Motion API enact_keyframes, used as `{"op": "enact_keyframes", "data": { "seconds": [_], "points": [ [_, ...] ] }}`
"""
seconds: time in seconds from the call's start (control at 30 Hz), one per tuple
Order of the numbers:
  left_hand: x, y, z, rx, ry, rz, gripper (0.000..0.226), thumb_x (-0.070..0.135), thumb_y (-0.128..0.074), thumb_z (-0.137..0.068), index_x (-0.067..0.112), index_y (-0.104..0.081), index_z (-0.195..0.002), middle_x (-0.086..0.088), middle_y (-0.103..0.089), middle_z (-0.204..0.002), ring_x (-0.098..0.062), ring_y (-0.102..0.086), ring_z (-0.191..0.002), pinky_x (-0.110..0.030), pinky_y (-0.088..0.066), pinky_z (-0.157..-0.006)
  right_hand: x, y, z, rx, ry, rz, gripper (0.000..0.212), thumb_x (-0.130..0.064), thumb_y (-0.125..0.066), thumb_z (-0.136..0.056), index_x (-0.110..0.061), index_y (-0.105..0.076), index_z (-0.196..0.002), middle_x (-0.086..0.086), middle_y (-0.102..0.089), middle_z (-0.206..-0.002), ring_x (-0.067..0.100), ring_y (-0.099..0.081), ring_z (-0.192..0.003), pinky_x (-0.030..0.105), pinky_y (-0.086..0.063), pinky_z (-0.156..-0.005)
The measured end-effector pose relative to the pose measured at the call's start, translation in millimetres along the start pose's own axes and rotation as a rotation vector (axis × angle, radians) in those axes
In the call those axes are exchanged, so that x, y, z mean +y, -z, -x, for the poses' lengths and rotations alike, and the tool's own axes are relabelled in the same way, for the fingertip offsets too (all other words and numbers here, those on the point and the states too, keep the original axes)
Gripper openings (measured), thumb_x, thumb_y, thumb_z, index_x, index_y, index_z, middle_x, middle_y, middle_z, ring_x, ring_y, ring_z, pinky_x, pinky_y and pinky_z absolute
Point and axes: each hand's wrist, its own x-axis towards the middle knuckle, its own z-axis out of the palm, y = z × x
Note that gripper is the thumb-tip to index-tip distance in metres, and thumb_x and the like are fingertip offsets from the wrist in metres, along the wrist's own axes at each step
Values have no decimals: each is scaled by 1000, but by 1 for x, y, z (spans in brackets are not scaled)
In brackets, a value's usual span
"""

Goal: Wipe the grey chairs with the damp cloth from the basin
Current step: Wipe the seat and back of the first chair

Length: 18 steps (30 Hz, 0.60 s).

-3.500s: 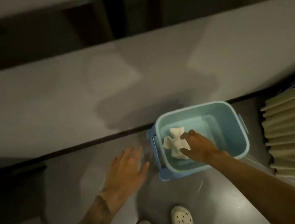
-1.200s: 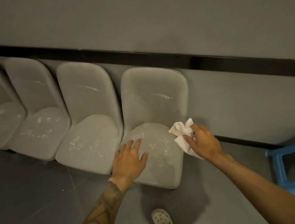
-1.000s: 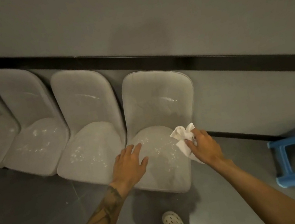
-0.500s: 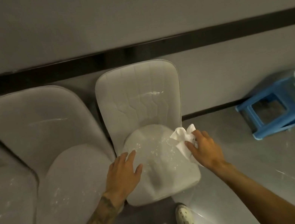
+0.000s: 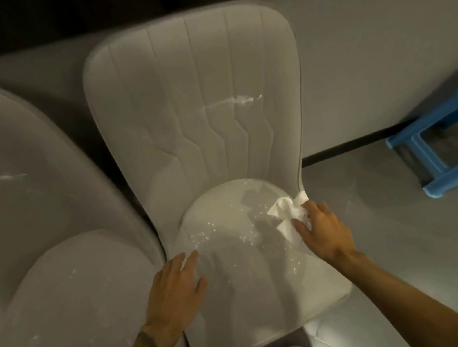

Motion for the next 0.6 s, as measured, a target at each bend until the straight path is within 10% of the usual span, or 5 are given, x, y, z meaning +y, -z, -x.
{"op": "enact_keyframes", "data": {
  "seconds": [0.23,0.6],
  "points": [
    [-39,-51,-48,172,-117,-166,63,46,-38,-96,7,-66,-136,-18,-66,-134,-39,-69,-115,-51,-57,-92,29,-73,-63,105,19,68,49,-51,-49,-99,-19,-43,-136,7,-51,-128,28,-58,-110,47,-51,-94],
    [-79,-99,-106,603,-290,-240,57,50,-41,-101,11,-67,-134,-12,-63,-135,-37,-53,-104,-51,-50,-87,62,-121,-89,262,282,80,40,-41,-42,-105,-15,-42,-135,7,-46,-126,20,-47,-106,39,-48,-96]
  ]
}}
